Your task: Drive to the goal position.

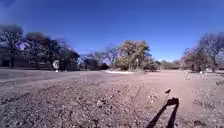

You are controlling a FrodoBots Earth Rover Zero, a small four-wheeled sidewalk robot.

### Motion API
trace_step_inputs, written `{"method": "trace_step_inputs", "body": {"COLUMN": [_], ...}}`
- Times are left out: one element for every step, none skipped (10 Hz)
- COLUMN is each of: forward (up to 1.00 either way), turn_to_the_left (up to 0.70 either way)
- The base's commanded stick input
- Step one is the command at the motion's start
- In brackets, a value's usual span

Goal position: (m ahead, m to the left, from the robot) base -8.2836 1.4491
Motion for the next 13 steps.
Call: {"method": "trace_step_inputs", "body": {"forward": [0.0,0.0,0.0,0.0,0.0,0.0,0.0,0.0,0.0,0.0,0.0,0.0,0.0], "turn_to_the_left": [0.7,0.7,0.7,0.7,0.7,0.7,0.7,0.7,0.7,0.7,0.7,0.7,0.7]}}
